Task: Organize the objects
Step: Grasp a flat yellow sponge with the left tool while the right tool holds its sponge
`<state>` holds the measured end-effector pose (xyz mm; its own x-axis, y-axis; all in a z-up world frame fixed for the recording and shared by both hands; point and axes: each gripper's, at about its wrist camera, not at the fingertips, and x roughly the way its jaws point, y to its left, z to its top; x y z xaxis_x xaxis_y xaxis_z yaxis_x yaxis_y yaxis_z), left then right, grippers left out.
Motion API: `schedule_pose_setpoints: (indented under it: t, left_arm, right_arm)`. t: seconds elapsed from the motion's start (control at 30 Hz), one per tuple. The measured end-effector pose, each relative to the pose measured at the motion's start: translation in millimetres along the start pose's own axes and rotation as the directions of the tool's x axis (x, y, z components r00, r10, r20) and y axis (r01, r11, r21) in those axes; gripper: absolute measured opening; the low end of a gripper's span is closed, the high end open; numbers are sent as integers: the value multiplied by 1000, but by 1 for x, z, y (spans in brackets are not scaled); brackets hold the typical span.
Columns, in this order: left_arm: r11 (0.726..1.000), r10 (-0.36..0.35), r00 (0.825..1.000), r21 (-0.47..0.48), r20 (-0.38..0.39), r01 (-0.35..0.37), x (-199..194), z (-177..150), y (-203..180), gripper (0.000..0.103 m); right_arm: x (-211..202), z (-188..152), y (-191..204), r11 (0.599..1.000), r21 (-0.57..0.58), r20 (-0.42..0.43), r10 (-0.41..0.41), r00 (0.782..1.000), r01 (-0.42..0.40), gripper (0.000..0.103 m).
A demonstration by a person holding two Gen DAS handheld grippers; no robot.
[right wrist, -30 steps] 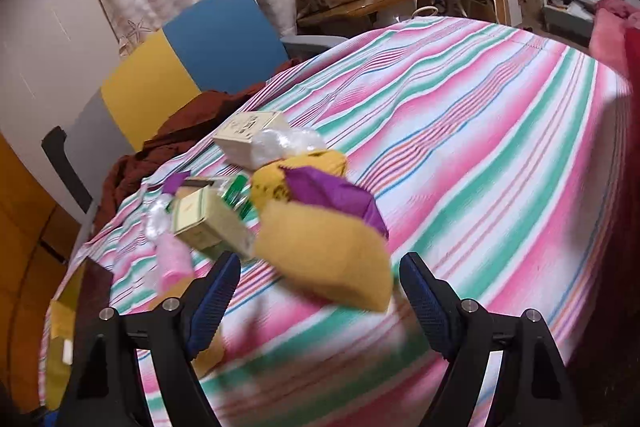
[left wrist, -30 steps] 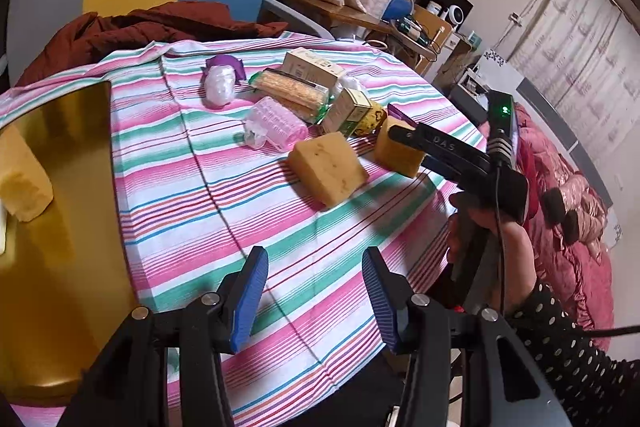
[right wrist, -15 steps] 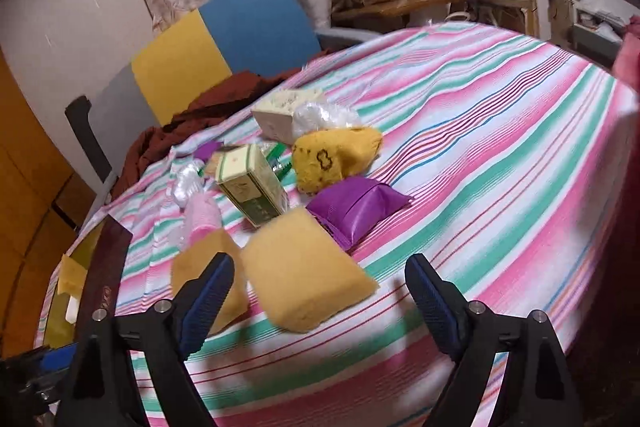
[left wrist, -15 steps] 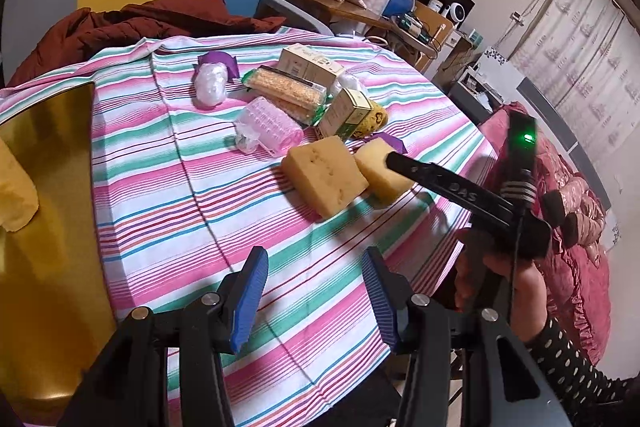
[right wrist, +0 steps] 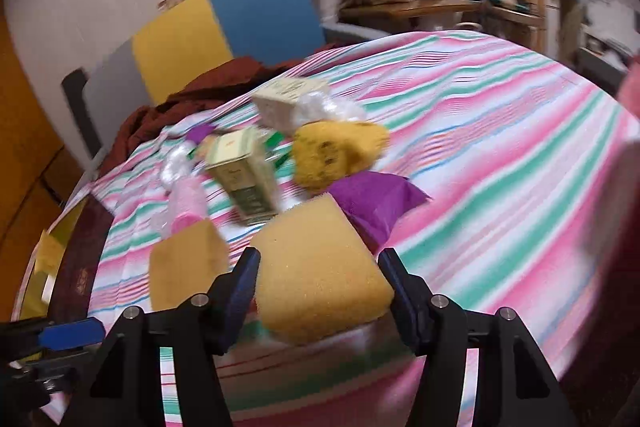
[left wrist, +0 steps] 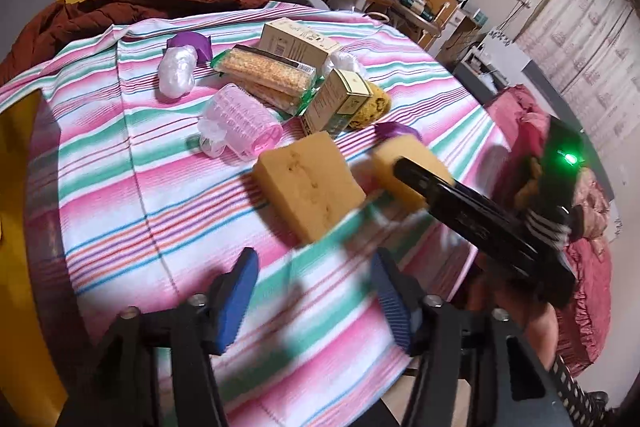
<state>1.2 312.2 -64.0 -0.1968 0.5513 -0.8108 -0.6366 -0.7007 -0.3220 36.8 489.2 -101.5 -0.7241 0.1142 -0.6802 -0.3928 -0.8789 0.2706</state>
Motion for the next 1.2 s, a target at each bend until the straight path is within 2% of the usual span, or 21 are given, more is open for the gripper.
schedule_pose_setpoints:
  t: [0.07, 0.17, 0.4, 0.57, 0.63, 0.73, 0.83, 1.2]
  left_arm:
    - [1000, 5, 1000, 1, -17, -5, 11, 8, -5, 63]
    - [1000, 19, 999, 4, -35, -19, 25, 20, -11, 63]
    - [997, 80, 995, -7, -61, -81, 54, 40, -16, 69]
    - [995, 97, 992, 4, -80, -97, 67, 39, -12, 70]
    - [997, 75, 995, 2, -59, -75, 65, 37, -8, 70]
    - [997, 75, 996, 1, -45, -75, 61, 34, -5, 63]
    - [998, 66, 997, 10, -38, -66, 56, 28, -1, 60]
    - [1000, 3, 1000, 14, -2, -3, 29, 4, 12, 56]
  right_arm:
    - [0, -3, -9, 1000, 26, -14, -11, 1000, 11, 61]
    - [-1, -9, -22, 996, 86, -9, 26, 1000, -26, 61]
    - [2, -10, -18, 996, 89, 3, 22, 1000, -22, 61]
    - [4, -11, -16, 996, 84, 10, 24, 1000, -25, 62]
    - [4, -12, -15, 997, 80, 12, 21, 1000, -21, 62]
    - [4, -12, -14, 997, 74, 13, 18, 1000, -19, 62]
    - [5, -11, -13, 998, 67, 7, 12, 1000, -12, 62]
    - [-9, -14, 5, 996, 81, -8, 36, 999, -35, 60]
